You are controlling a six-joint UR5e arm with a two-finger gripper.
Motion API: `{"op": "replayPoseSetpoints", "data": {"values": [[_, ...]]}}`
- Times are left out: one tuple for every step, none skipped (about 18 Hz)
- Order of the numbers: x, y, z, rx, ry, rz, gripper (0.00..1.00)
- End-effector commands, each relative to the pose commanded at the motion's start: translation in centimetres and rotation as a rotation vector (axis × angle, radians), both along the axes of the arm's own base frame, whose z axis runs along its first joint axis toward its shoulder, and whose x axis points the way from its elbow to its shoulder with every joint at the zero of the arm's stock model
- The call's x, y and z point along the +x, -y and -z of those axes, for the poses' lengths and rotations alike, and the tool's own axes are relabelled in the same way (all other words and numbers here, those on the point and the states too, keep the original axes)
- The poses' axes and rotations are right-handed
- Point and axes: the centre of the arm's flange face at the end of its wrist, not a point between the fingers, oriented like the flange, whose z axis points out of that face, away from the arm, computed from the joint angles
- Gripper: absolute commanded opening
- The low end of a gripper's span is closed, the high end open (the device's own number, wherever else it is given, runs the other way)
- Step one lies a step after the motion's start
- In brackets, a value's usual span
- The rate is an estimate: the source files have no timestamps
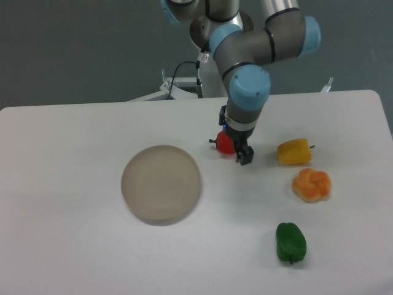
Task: Place the red pepper on the table
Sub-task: 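Lift the open gripper up and away from the red pepper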
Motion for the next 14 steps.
{"op": "replayPoseSetpoints", "data": {"values": [[-0.7,-0.6,-0.5,0.010,-0.010,0.000,1.00],[-1.6,-1.4,-1.3,0.024,-0.026,0.000,1.00],[-2.2,-1.9,-1.8,0.032,-0.035,-0.001,1.00],[-2.7,-2.3,-2.1,0.039,-0.043,-0.001,1.00],[-3.2,-2.7,-2.3,0.044,-0.049,-0.001,1.00],[-3.8,-3.1,-2.6,0.051,-0.058,-0.001,1.00],[-4.2,-3.3,-2.6,0.053,-0.062,-0.003,1.00],[-4.6,-3.5,-2.7,0.053,-0.068,-0.003,1.00],[-5.1,-3.6,-2.7,0.054,-0.071,-0.006,1.00],[-5.4,-3.8,-2.6,0.054,-0.073,-0.006,1.00],[-5.5,-3.8,-2.3,0.045,-0.075,-0.005,1.00],[-5.8,-3.8,-1.5,0.018,-0.081,0.002,1.00],[-6.1,-3.8,-1.0,-0.003,-0.094,0.010,1.00],[-6.3,-3.6,-0.8,-0.030,-0.110,0.012,1.00]]}}
